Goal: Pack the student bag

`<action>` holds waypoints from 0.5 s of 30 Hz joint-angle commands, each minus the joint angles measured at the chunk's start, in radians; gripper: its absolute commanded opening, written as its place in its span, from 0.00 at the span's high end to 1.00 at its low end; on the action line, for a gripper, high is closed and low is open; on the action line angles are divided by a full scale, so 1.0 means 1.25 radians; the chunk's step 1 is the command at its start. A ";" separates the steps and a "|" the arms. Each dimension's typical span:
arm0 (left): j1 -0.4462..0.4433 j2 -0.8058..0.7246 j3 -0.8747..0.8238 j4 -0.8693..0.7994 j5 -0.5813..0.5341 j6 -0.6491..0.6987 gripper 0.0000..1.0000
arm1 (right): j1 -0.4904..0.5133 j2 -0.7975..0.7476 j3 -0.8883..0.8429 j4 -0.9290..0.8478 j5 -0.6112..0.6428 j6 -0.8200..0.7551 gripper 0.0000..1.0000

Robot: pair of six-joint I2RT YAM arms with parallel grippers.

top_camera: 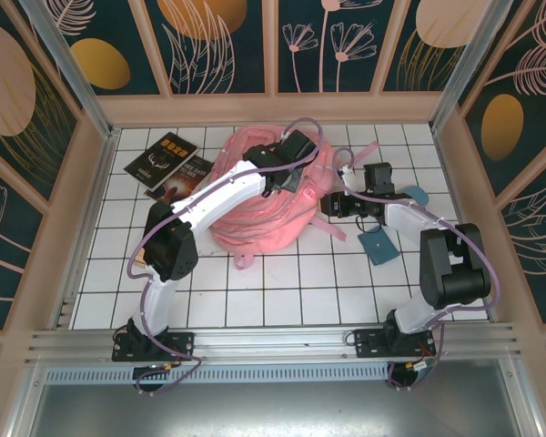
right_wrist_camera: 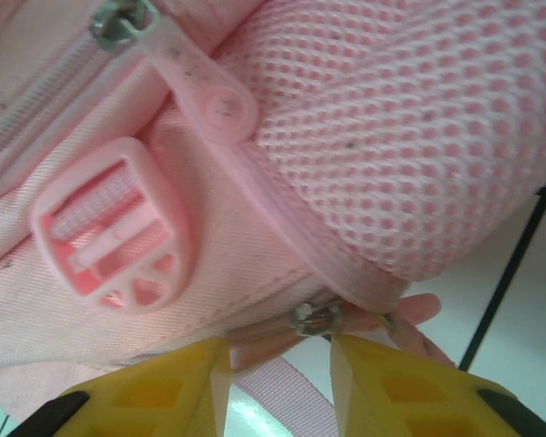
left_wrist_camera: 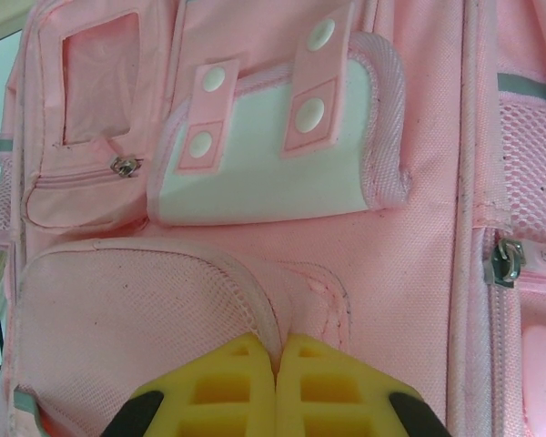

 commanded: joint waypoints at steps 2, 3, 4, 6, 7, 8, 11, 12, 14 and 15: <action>0.010 -0.071 0.032 0.020 -0.059 0.039 1.00 | 0.011 0.001 0.019 0.036 0.059 -0.033 0.64; 0.011 -0.073 0.029 0.020 -0.063 0.042 1.00 | 0.016 -0.003 0.021 0.033 0.067 -0.036 0.64; 0.010 -0.073 0.027 0.021 -0.066 0.043 1.00 | 0.019 -0.008 0.020 0.031 0.077 -0.039 0.65; 0.010 -0.072 0.027 0.021 -0.065 0.046 1.00 | 0.024 -0.023 0.018 0.021 0.092 -0.043 0.65; 0.010 -0.070 0.027 0.021 -0.067 0.046 1.00 | 0.025 -0.034 0.015 0.019 0.106 -0.041 0.64; 0.010 -0.067 0.027 0.020 -0.069 0.047 1.00 | 0.026 -0.042 0.011 0.016 0.121 -0.038 0.63; 0.011 -0.067 0.028 0.021 -0.074 0.048 1.00 | 0.026 -0.062 0.000 0.019 0.157 -0.023 0.50; 0.010 -0.067 0.029 0.021 -0.075 0.049 1.00 | 0.028 -0.063 -0.001 0.020 0.160 -0.023 0.48; 0.010 -0.068 0.034 0.022 -0.070 0.050 1.00 | 0.029 -0.054 0.002 0.021 0.155 -0.022 0.46; 0.011 -0.068 0.036 0.022 -0.067 0.049 1.00 | 0.030 -0.048 0.005 0.019 0.140 -0.024 0.47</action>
